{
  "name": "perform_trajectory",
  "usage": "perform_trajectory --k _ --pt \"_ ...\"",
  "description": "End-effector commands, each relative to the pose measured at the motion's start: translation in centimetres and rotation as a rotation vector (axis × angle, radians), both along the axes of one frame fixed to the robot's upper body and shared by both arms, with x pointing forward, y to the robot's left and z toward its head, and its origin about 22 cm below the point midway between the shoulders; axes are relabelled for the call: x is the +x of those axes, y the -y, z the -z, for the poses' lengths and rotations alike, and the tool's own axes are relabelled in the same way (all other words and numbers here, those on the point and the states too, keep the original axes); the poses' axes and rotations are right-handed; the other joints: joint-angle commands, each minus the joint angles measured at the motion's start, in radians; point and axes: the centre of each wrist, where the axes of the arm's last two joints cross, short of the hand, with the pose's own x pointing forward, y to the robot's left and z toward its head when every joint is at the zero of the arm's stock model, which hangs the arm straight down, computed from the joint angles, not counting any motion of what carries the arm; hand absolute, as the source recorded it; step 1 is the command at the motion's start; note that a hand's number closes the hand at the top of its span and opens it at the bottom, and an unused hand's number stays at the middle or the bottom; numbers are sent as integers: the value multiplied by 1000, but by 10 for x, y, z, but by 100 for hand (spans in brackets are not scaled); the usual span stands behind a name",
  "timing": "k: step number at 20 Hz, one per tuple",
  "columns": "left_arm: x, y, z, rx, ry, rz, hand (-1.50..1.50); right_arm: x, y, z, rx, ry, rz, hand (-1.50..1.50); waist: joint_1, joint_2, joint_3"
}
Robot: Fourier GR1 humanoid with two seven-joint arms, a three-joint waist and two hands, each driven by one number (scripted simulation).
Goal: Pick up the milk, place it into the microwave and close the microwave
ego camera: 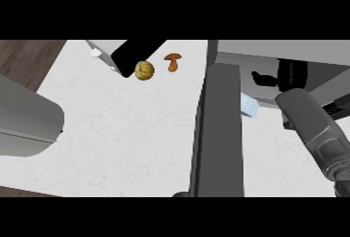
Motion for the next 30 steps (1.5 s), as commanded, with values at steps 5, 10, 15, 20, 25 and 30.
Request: perform_trajectory --k 5,10,15,20,25,30 --pt "3 -3 6 28 -29 -10 -150 7 -19 -8 -17 31 -142 -150 13 -4 5" --pt "15 7 6 47 -51 99 -150 17 -32 -24 42 38 -256 -150 1 -2 5" --pt "22 10 11 52 -35 139 -150 12 -34 -14 151 -9 -328 -150 -7 -6 4" --pt "30 21 11 46 -26 231 -150 12 -41 -11 282 9 -404 -150 -22 -14 4" --pt "34 31 14 42 -32 255 -150 -1 -45 15 447 -9 -467 -150 -50 -29 3" --pt "46 46 21 36 -28 298 -150 -9 -51 29 593 -21 -538 -150 -77 -42 1"
